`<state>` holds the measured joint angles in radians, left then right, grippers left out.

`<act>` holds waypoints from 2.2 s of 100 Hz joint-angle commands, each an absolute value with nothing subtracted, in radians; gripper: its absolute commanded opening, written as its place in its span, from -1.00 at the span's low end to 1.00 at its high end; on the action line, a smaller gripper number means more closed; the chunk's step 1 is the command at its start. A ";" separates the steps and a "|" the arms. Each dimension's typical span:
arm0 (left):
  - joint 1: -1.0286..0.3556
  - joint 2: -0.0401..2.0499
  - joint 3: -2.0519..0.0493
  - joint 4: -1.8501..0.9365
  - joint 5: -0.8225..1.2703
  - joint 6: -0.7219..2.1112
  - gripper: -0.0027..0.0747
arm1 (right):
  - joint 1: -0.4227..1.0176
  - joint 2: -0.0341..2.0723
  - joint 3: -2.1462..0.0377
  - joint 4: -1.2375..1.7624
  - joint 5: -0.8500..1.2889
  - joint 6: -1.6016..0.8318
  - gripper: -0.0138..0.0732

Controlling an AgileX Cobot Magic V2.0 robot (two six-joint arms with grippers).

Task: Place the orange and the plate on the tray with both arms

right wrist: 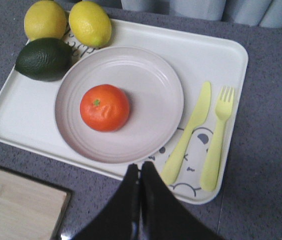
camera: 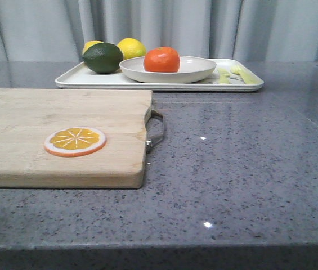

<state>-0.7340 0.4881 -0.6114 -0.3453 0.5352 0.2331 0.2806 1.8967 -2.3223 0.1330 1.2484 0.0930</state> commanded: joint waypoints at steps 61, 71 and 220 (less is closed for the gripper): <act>-0.733 0.493 -0.637 -0.366 0.466 0.235 -0.98 | 0.278 0.961 -1.153 0.103 0.684 0.077 -0.77; -0.733 0.493 -0.637 -0.366 0.466 0.235 -0.98 | 0.278 0.862 -1.039 0.074 0.644 0.077 -0.77; -0.733 0.493 -0.635 -0.293 0.469 0.235 -0.98 | 0.278 0.606 -0.837 0.048 0.550 0.077 -0.77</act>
